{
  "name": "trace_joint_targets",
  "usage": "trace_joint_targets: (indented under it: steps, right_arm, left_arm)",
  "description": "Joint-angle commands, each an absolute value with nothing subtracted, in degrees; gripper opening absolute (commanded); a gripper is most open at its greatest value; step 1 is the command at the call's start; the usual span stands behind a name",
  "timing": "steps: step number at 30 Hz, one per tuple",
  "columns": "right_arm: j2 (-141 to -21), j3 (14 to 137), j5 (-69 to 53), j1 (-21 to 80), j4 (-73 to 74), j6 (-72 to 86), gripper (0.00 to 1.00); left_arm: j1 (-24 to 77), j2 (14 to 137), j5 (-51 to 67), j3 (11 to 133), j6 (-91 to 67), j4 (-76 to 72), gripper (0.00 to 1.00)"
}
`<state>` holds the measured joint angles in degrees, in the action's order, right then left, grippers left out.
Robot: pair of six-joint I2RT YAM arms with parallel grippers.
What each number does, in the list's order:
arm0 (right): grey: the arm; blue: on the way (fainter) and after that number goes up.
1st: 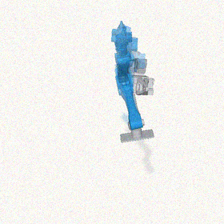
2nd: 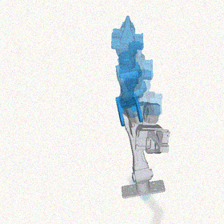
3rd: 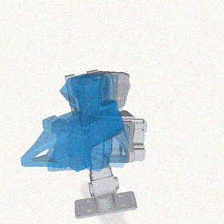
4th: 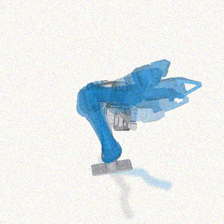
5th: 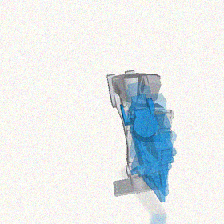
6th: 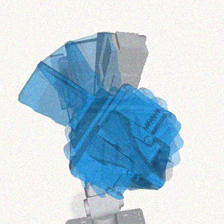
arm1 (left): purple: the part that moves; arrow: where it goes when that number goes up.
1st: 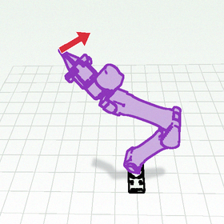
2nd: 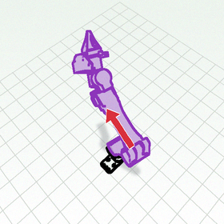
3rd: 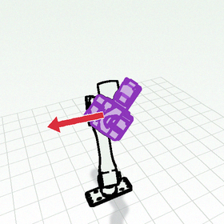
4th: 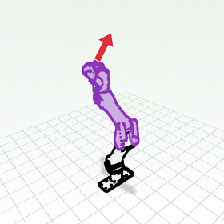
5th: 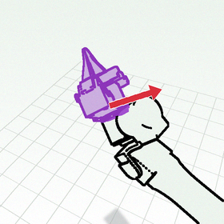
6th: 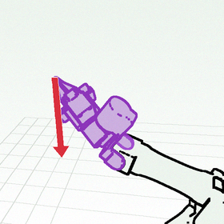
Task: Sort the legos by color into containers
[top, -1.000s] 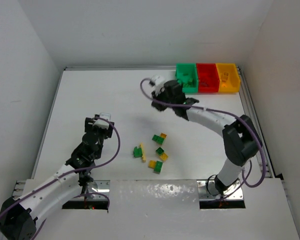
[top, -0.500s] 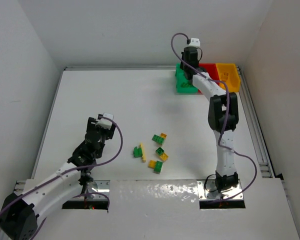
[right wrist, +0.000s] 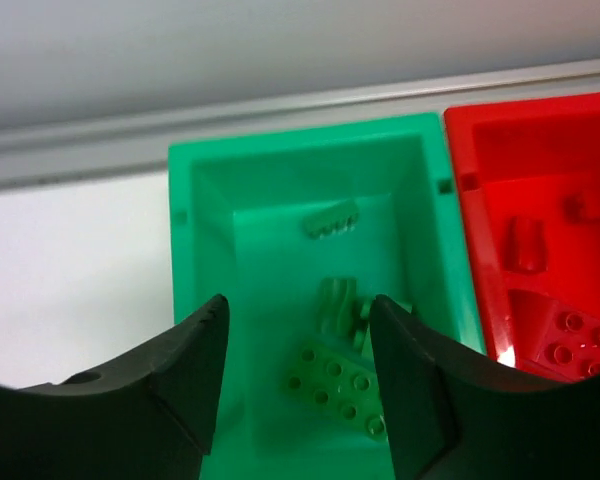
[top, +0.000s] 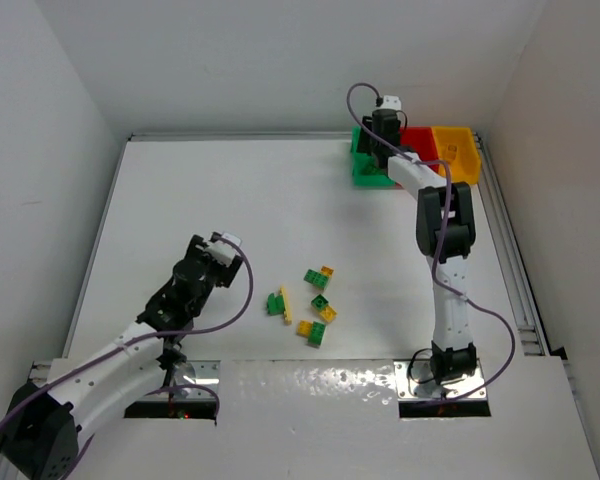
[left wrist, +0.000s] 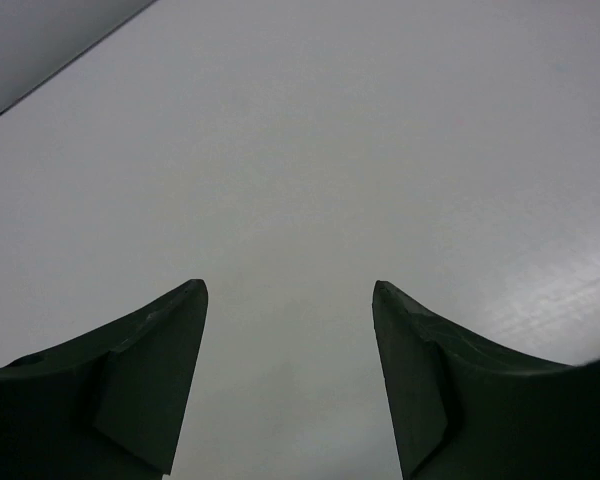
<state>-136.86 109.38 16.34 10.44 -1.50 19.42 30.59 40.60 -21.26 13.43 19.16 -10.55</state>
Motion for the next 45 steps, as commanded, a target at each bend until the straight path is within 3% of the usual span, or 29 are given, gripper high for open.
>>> trace_joint_targets:
  steps: [1, 4, 8, 14, 23, 29, 37, 45]
  right_arm:
    - [-131.7, 107.6, 13.5, 10.8, -4.8, 16.3, 0.58]
    - [-129.1, 105.9, 10.4, 10.9, -5.1, 13.7, 0.68]
    - [-122.9, 101.6, 9.1, 11.0, -5.5, 12.7, 0.70]
    - [-108.7, 82.9, 8.0, 14.2, -10.4, 5.9, 0.71]
    - [-91.6, 63.0, 7.0, 19.0, -9.7, 3.3, 0.72]
    - [-86.1, 56.6, 8.8, 20.7, -9.8, 4.0, 0.72]
    - [-81.5, 51.1, 9.7, 22.1, -9.1, 4.5, 0.71]
    - [-79.2, 46.9, 10.8, 22.3, -8.8, 3.5, 0.70]
  left_arm:
    - [29.9, 40.7, -3.3, 16.1, 27.6, -6.3, 0.65]
    - [29.9, 41.4, 12.3, 18.2, 36.0, -0.1, 0.68]
    - [30.0, 46.2, 23.8, 21.4, 41.4, 6.8, 0.69]
    - [31.0, 56.9, 29.7, 26.0, 47.8, 9.1, 0.76]
    - [39.2, 60.7, 30.6, 27.3, 50.3, 13.8, 0.75]
    - [43.1, 62.0, 18.5, 23.7, 38.4, 4.9, 0.75]
    - [44.7, 65.6, 17.7, 25.8, 36.7, 7.5, 0.78]
    - [44.8, 73.5, 16.2, 29.8, 33.5, 8.2, 0.68]
